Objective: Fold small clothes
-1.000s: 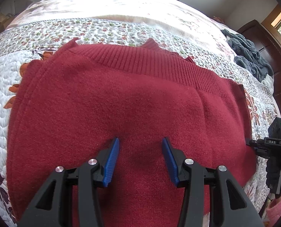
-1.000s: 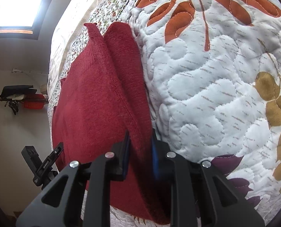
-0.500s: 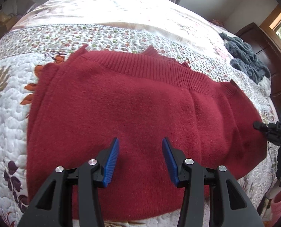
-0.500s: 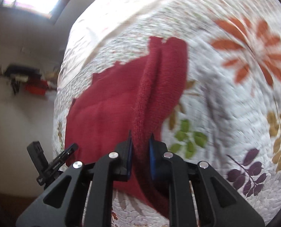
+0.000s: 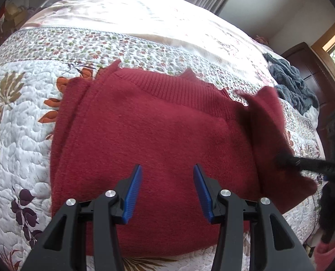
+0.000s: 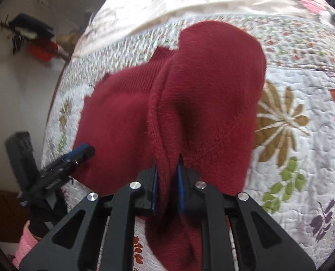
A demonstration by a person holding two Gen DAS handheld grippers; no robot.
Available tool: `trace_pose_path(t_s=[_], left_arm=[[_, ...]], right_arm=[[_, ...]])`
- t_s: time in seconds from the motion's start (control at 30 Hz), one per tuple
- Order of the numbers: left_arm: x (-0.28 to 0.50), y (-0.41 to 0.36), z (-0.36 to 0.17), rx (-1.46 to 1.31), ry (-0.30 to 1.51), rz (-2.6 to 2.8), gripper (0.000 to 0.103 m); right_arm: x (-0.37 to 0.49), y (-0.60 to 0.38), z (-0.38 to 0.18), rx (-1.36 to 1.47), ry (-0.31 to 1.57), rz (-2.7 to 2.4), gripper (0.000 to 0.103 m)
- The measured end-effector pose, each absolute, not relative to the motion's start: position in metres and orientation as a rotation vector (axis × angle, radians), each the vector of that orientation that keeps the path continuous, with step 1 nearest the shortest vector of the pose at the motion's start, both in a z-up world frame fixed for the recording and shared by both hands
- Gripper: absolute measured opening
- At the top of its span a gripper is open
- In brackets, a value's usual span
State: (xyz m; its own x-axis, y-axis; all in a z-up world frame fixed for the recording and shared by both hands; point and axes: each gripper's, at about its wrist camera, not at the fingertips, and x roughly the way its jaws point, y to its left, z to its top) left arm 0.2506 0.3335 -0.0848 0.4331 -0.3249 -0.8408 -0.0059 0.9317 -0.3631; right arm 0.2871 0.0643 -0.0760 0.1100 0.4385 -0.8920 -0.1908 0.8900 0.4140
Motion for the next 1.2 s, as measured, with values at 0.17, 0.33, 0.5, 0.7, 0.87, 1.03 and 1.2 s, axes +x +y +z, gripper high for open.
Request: trace_pose_path(t_s=[0.17,0.33,0.5,0.7,0.87,1.03,1.2], left_arm=[[0.251,0.338,-0.084,-0.355,1.107,-0.204,0.048],[0.253,0.34,-0.084,-0.386,1.108,-0.208,0.048],[0.256,0.337,-0.083,-0.419,1.114,-0.227,0.048],[0.263,0.325,-0.079,-0.514,1.118,-0.293,0.048],[0.272,0.304,-0.078,-0.571,1.133,-0.361,0.049],[0.282,0.283,-0.089,-0.616,1.168,-0.399,0.049],[0.288,0.274,-0.107,-0.727,1.193,-0.438,0.049]], right_arm=[[0.288,0.079,-0.096,0.218,1.425,0.466,0.015],[0.292,0.085,-0.112,0.28,1.453,0.477,0.025],[0.297,0.084,-0.114,0.322,1.49,0.502,0.029],[0.297,0.063,-0.086,0.476,1.459,0.574,0.044],[0.286,0.023,-0.068,0.417,1.387,0.486,0.044],[0.269,-0.029,-0.082,0.484,1.372,0.416,0.044],[0.247,-0.061,-0.112,0.547,1.395,0.379,0.044]])
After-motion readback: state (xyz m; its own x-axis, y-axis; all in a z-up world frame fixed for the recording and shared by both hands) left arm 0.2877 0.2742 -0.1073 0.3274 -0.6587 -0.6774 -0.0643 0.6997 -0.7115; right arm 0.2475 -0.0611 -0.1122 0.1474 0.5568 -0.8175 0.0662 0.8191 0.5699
